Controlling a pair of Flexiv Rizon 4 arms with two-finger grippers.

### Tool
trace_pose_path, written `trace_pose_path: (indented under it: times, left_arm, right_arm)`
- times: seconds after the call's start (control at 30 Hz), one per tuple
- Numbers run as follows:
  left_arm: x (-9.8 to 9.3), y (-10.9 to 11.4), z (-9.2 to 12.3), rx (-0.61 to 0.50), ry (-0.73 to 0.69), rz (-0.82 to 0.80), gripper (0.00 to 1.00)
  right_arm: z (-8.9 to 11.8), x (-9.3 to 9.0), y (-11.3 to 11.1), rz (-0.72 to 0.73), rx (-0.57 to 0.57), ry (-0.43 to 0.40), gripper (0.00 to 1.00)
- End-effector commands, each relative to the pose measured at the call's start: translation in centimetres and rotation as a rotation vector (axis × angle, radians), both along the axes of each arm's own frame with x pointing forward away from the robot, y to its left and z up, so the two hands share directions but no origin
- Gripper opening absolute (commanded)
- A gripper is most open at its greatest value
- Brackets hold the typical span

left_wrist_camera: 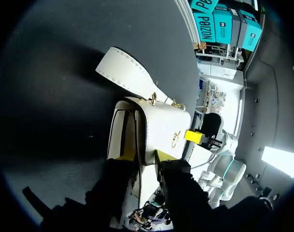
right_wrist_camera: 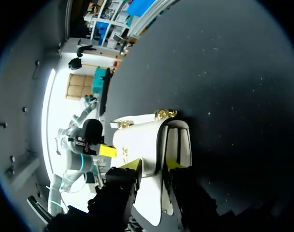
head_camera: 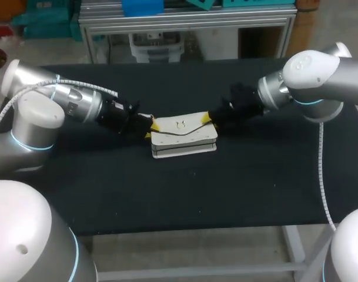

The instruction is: Pick up the bag, open it, inspect its contents, close it, and place it on the opposite side

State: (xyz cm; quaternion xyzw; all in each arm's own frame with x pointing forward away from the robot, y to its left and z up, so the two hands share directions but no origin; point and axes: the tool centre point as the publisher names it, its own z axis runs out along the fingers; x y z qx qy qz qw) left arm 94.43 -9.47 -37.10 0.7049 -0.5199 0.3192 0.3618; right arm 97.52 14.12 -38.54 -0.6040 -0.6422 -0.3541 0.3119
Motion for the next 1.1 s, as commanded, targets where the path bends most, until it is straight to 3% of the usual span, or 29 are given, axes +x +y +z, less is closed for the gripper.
trace_pose_path:
  times: [0.03,0.1,0.17,0.23,0.47,0.8,1.0,1.03,1.07,1.1]
  left_arm:
    - [-0.7,0.1,0.2,-0.005,-0.024,0.032,0.76]
    - [-0.5,0.3,0.4,-0.011,-0.026,0.033,0.72]
    - [-0.4,0.3,0.6,-0.027,-0.032,0.018,0.55]
    - [-0.4,0.4,0.8,-0.028,-0.035,0.014,0.51]
    - [-0.1,0.4,1.0,-0.018,-0.038,0.01,0.5]
    - [0.4,0.1,1.0,-0.019,-0.029,0.0,0.45]
    - [1.7,-0.5,-0.2,-0.022,0.012,0.0,0.47]
    - [1.9,-0.6,-0.3,-0.024,0.018,0.0,0.45]
    - [2.2,-0.6,-0.5,-0.023,0.024,0.003,0.4]
    - [2.3,-0.6,-0.5,-0.027,0.031,0.003,0.09]
  right_arm:
    - [0.3,0.1,0.1,-0.002,-0.01,0.0,1.0]
    - [0.5,0.2,-0.2,-0.009,-0.01,-0.007,1.0]
    - [0.9,0.2,-0.3,-0.015,-0.011,-0.014,1.0]
    - [1.2,0.3,-0.5,-0.019,-0.015,-0.02,1.0]
    - [1.8,0.6,-0.9,-0.034,-0.018,-0.033,1.0]
    - [2.0,0.7,-0.1,-0.032,-0.018,-0.044,0.73]
    - [0.7,0.9,0.7,-0.014,-0.024,-0.016,0.65]
    - [0.4,1.0,0.9,-0.011,-0.019,-0.01,0.56]
    - [0.3,1.2,1.0,-0.01,-0.018,-0.009,0.48]
    - [0.3,1.3,1.1,-0.009,-0.015,-0.007,0.43]
